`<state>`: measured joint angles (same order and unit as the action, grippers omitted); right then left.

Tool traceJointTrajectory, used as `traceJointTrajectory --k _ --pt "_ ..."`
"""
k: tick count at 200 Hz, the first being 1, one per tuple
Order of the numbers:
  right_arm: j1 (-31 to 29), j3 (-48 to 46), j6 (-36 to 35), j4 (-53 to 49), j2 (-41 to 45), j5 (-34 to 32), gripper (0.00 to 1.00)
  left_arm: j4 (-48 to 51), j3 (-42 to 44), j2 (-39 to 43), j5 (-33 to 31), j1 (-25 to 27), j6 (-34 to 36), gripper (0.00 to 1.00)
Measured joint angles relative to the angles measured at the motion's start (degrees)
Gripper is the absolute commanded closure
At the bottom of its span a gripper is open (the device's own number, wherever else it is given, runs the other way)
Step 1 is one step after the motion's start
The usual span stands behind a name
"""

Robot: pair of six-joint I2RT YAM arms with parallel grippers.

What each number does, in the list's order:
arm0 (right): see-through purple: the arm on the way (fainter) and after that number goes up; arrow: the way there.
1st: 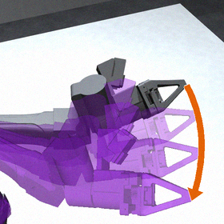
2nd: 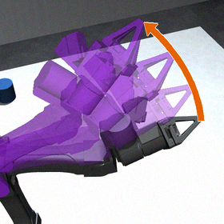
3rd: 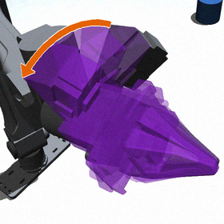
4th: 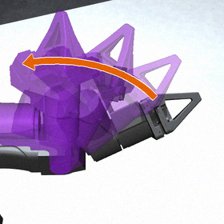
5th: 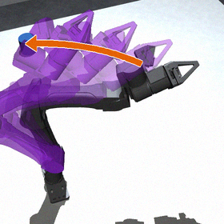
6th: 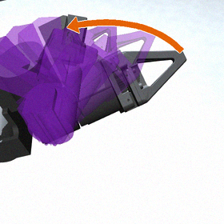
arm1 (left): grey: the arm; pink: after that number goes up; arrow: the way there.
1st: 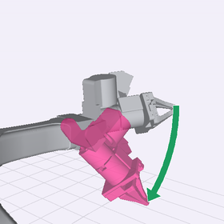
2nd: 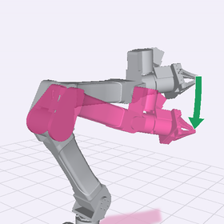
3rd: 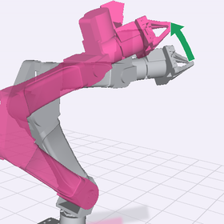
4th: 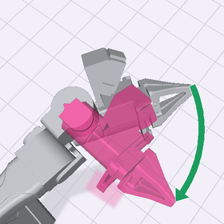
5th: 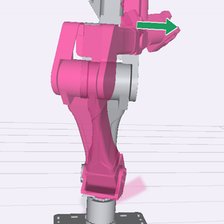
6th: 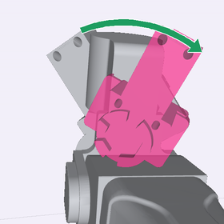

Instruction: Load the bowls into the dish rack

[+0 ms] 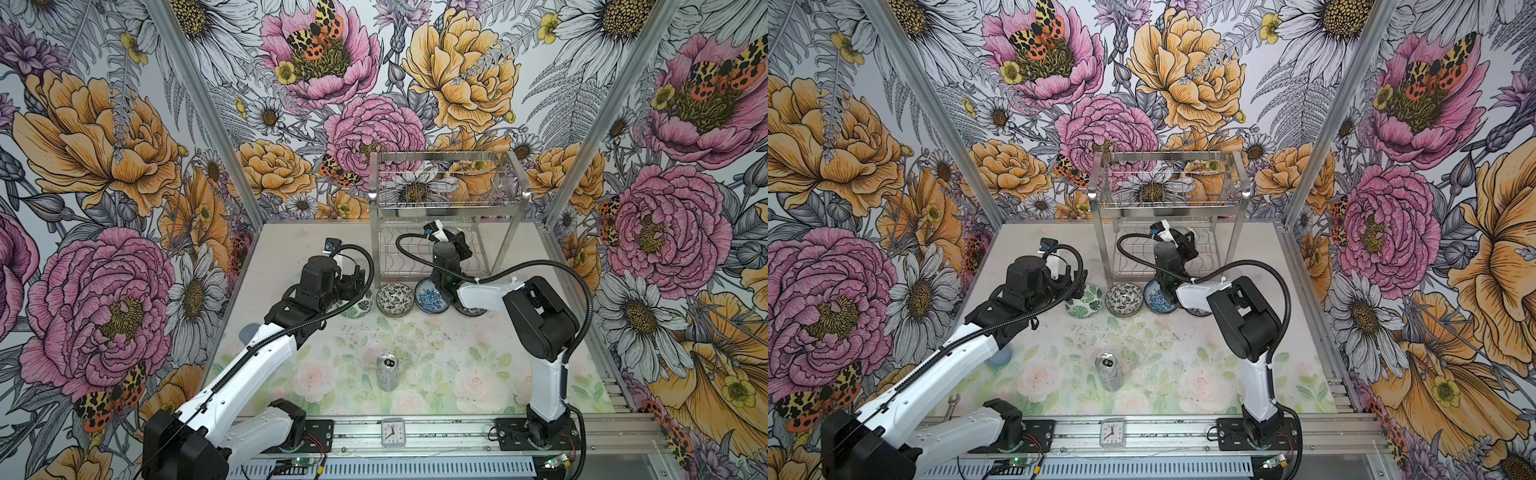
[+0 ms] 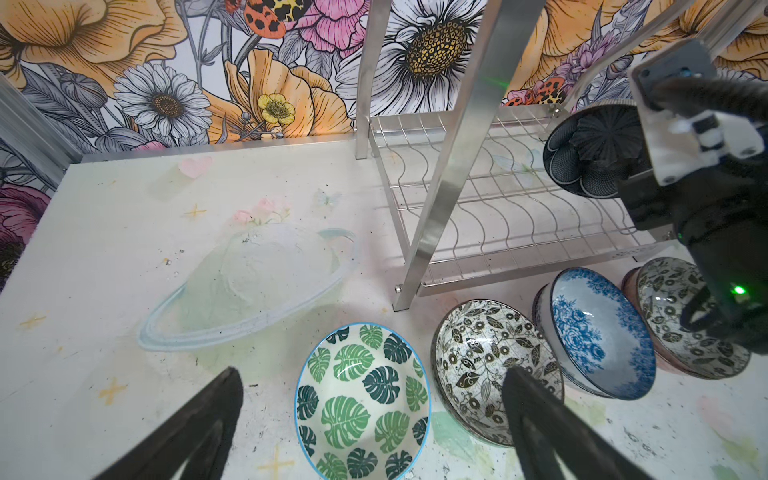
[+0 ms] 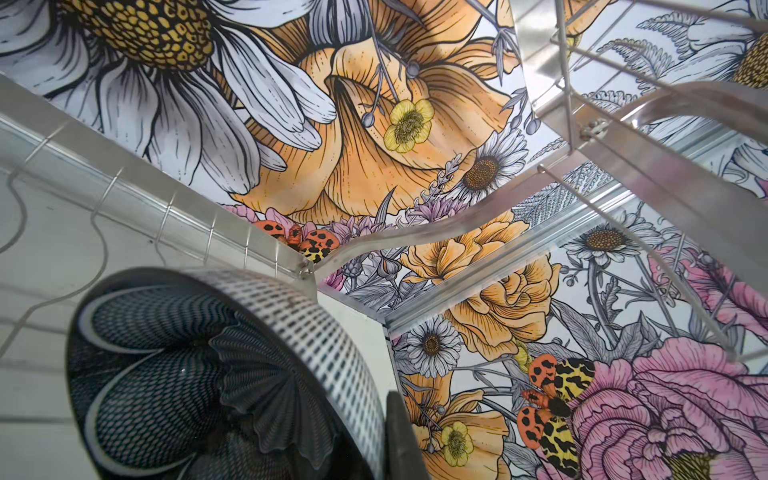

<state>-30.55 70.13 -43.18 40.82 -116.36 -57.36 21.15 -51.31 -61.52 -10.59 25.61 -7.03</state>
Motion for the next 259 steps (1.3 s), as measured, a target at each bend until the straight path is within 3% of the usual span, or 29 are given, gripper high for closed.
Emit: traceJointTrajectory --k 56,111,259 --pt "3.3 9.97 -4.96 2.14 -9.25 -1.57 1.0 0.0 0.0 0.0 0.42 -1.46 0.02 0.01" --pt "6.32 23.58 -6.86 -3.21 -17.51 -4.96 1.0 -0.48 0.0 0.02 1.53 -1.86 0.0 0.01" --pt "10.78 36.87 -7.5 -11.96 -26.62 -7.54 1.0 -1.66 0.02 0.02 3.06 -2.93 -0.02 0.01"
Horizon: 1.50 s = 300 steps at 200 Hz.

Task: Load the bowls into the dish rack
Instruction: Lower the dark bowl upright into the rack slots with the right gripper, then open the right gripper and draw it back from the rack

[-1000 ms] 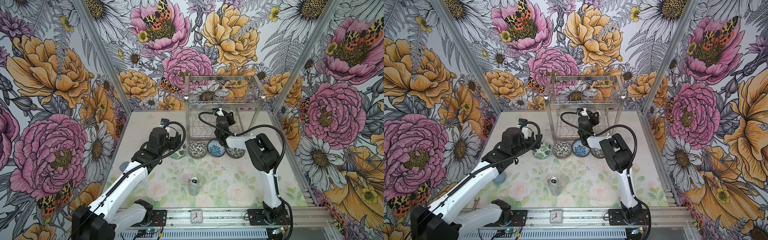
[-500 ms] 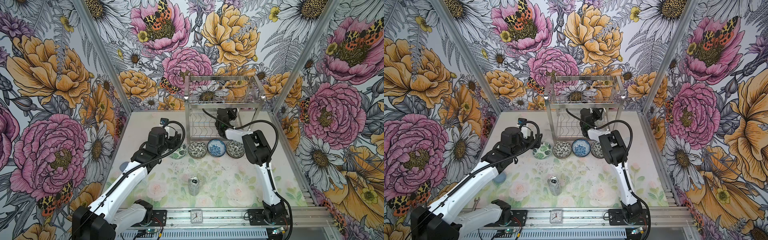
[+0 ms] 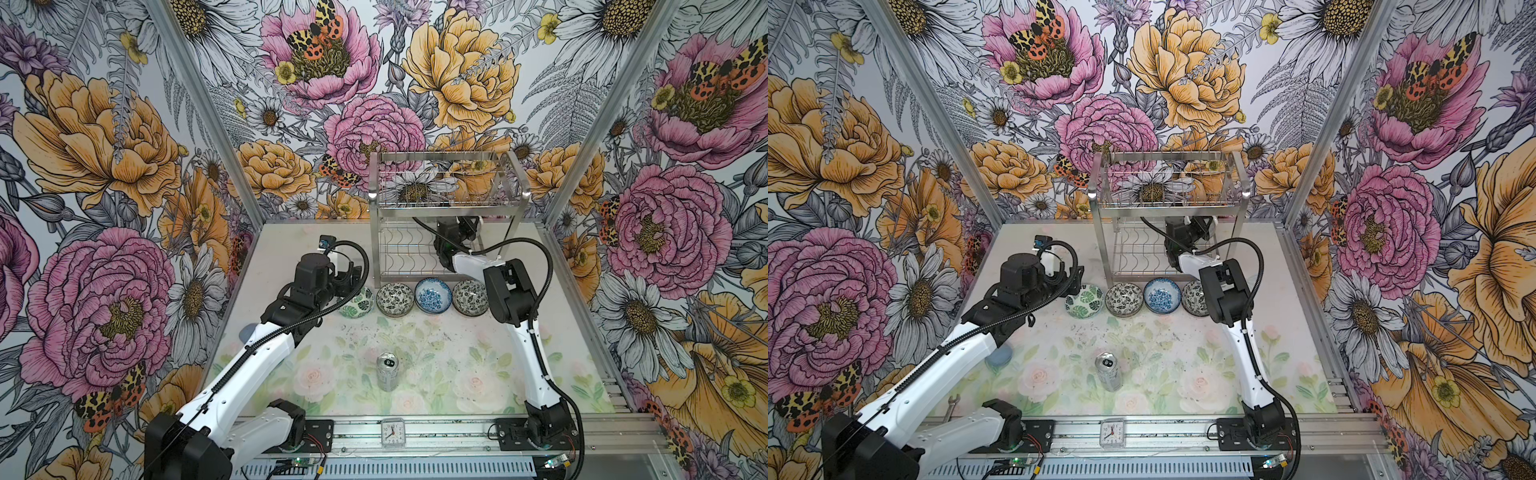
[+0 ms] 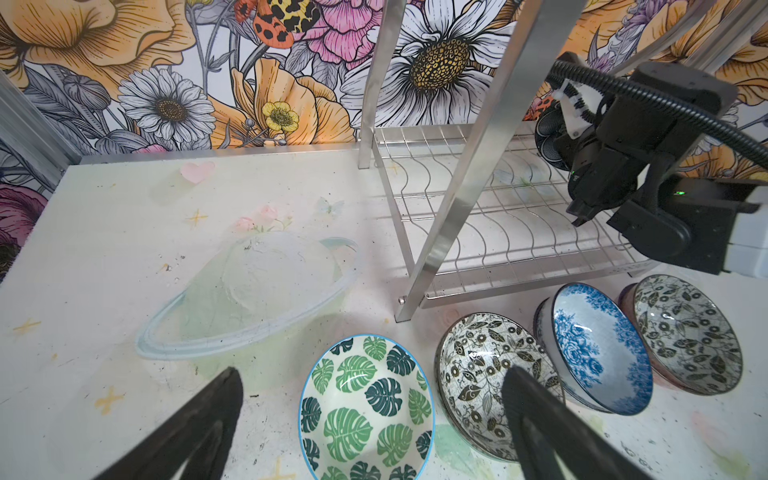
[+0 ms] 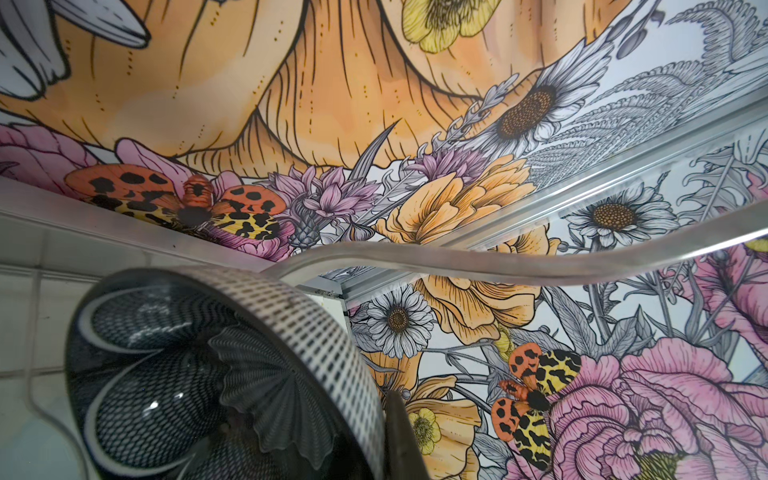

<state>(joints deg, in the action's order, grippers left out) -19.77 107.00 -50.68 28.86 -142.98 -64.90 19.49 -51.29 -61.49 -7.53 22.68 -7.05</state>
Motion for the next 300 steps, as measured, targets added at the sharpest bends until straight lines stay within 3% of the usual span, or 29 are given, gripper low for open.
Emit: traceJointTrajectory --k 87,173,216,278,300 --pt "-0.42 -0.15 -0.42 0.42 -1.25 0.26 1.0 -0.07 0.09 -0.02 0.81 -0.33 -0.02 0.01" --pt "-1.42 -4.52 3.87 -1.51 0.5 0.7 0.67 -0.42 0.11 -0.02 1.22 -0.33 -0.04 0.01" --pt "-1.42 -7.06 7.02 -4.81 4.11 1.36 0.34 -0.42 0.22 -0.02 1.68 -0.33 -0.28 0.01" --pt "-1.88 -12.61 14.16 -12.04 13.66 3.45 0.01 -0.44 0.42 -0.02 2.08 -0.33 -0.48 0.01" --pt "-2.82 -17.35 15.93 -13.68 18.32 4.44 0.0 -0.46 0.42 -0.07 2.12 -0.33 -0.63 0.01"
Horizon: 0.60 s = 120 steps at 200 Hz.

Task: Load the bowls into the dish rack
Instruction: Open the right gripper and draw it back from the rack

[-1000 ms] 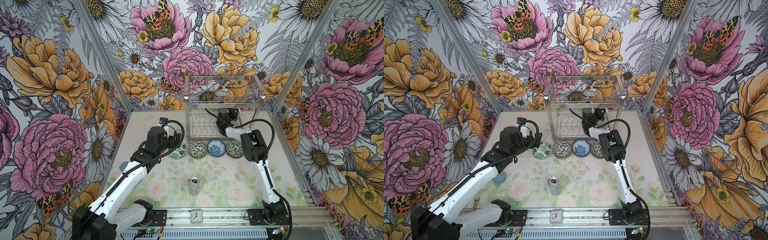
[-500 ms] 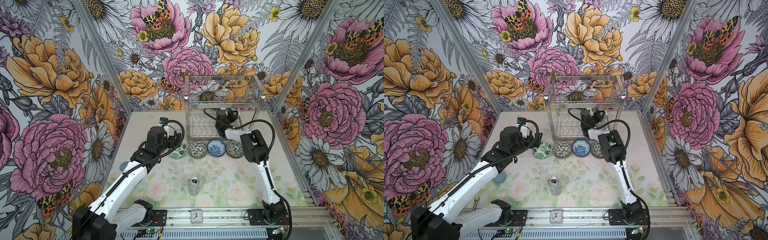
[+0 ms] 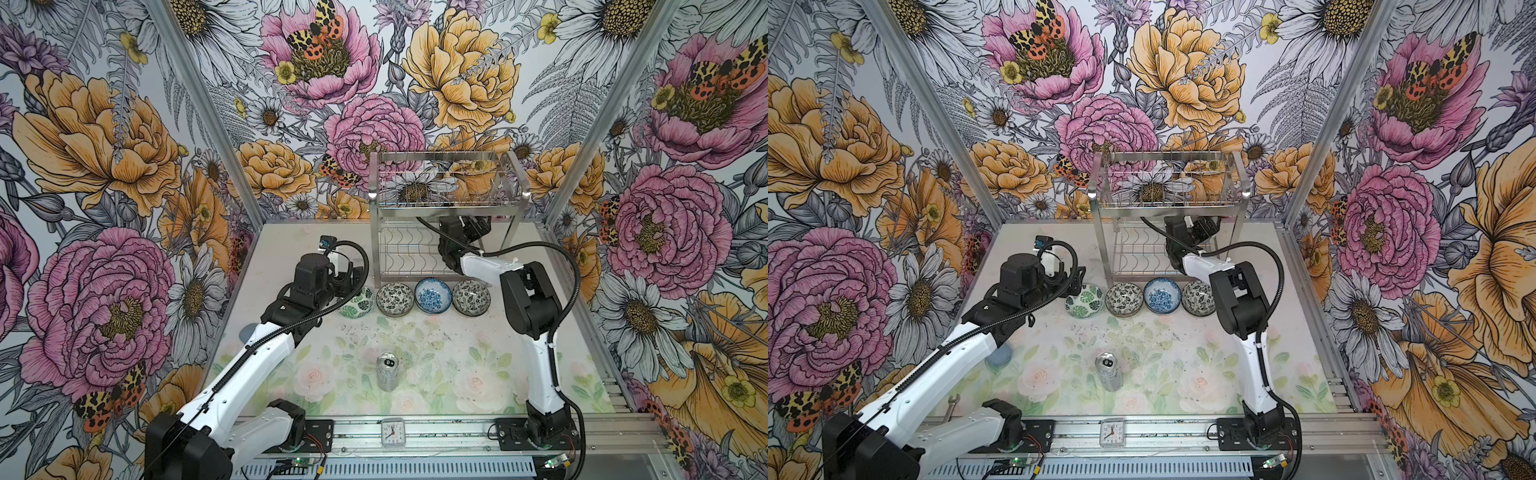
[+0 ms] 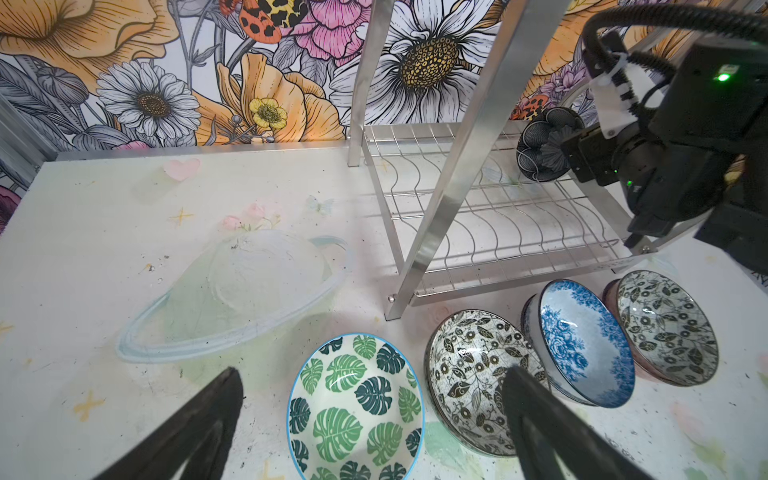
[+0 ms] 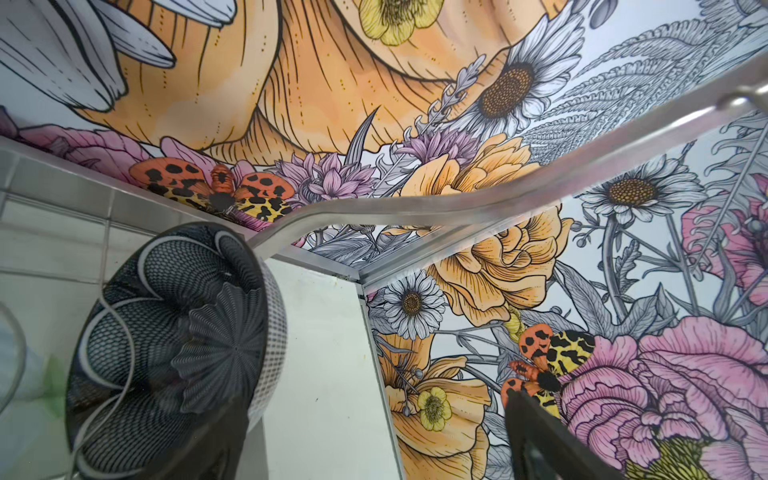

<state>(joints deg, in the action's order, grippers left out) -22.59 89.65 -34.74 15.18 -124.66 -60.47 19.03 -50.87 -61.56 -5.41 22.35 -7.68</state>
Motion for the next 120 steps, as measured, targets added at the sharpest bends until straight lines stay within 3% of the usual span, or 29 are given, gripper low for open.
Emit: traceJointTrajectory --k 37,120 --pt "-2.36 -7.5 7.45 -7.13 8.48 4.31 0.0 -1.95 1.49 -1.29 1.05 -0.55 -1.53 0.01" --pt "-5.97 -26.32 24.76 -18.27 31.17 22.56 0.0 -2.43 4.48 -4.26 4.02 -0.85 -5.01 0.01"
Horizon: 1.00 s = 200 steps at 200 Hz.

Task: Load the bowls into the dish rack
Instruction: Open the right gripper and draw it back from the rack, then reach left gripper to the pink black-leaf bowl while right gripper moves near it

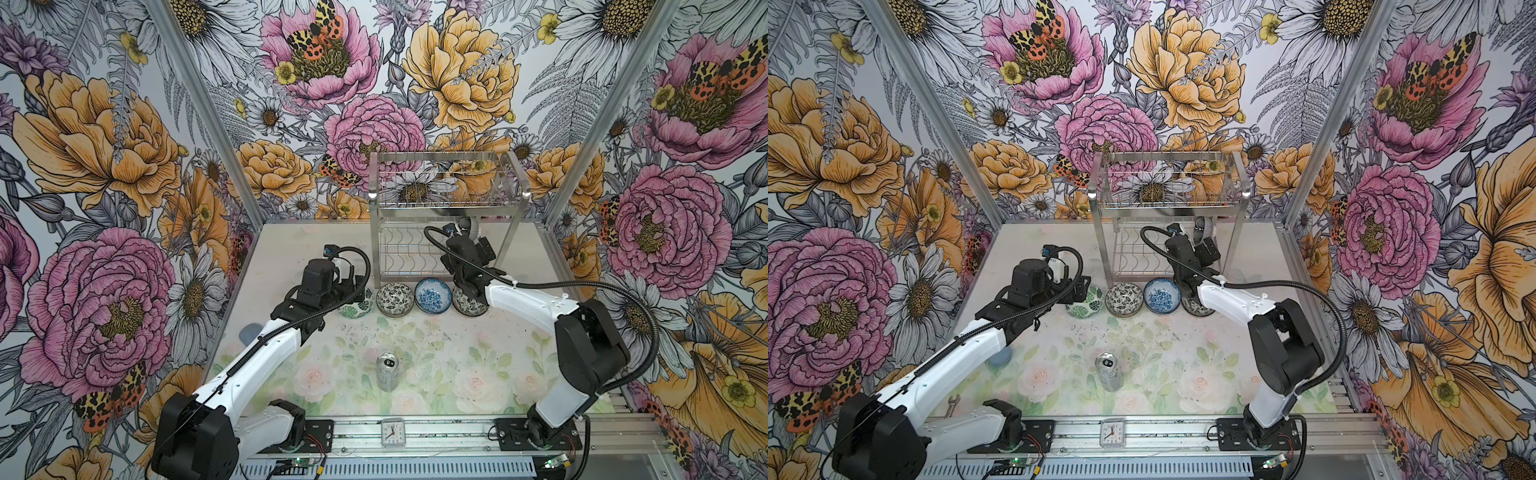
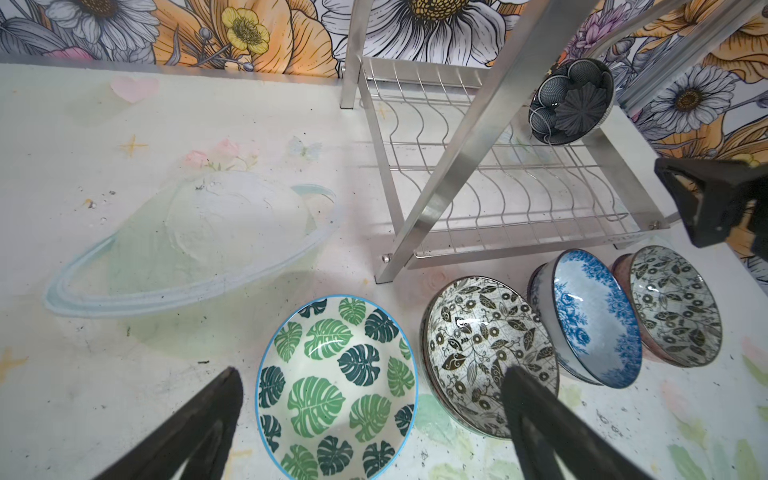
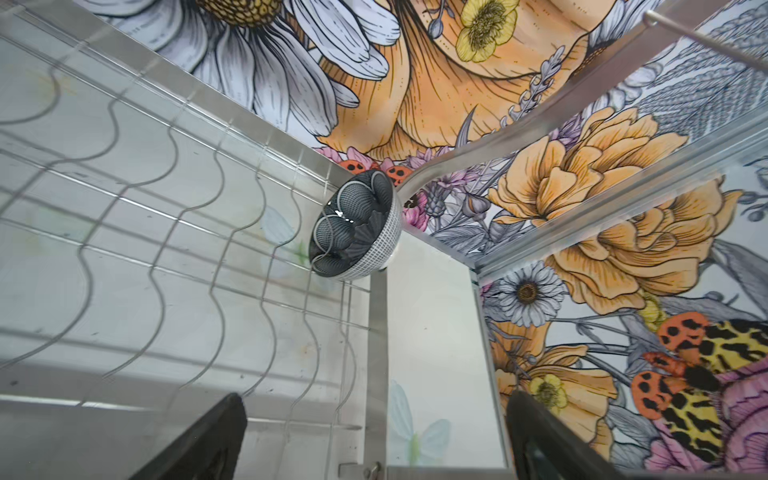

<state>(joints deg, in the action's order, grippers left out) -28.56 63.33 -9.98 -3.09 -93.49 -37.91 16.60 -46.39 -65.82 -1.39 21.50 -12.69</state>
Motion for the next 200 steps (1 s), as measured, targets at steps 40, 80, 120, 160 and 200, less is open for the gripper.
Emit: traceJointTrajectory --k 40,80,120,160,200 --pt "0.02 -5.42 7.37 -3.69 9.66 7.15 0.0 -0.15 0.22 -3.19 1.46 1.84 -0.42 0.01" --pt "0.17 -6.23 11.06 -5.68 13.22 9.35 0.0 -0.13 0.2 -8.24 1.92 5.07 -0.42 0.01" --pt "0.98 -6.27 12.44 -6.95 13.22 9.94 0.0 -0.13 -1.27 -12.63 2.62 6.58 -0.44 0.07" --pt "1.16 -6.27 13.05 -7.08 13.18 10.43 0.0 -0.72 -2.43 -16.98 3.72 8.46 -0.76 0.3" --pt "1.29 -6.27 13.22 -7.45 13.14 10.8 0.01 -1.99 -4.39 -20.28 4.31 9.14 -1.11 0.51"
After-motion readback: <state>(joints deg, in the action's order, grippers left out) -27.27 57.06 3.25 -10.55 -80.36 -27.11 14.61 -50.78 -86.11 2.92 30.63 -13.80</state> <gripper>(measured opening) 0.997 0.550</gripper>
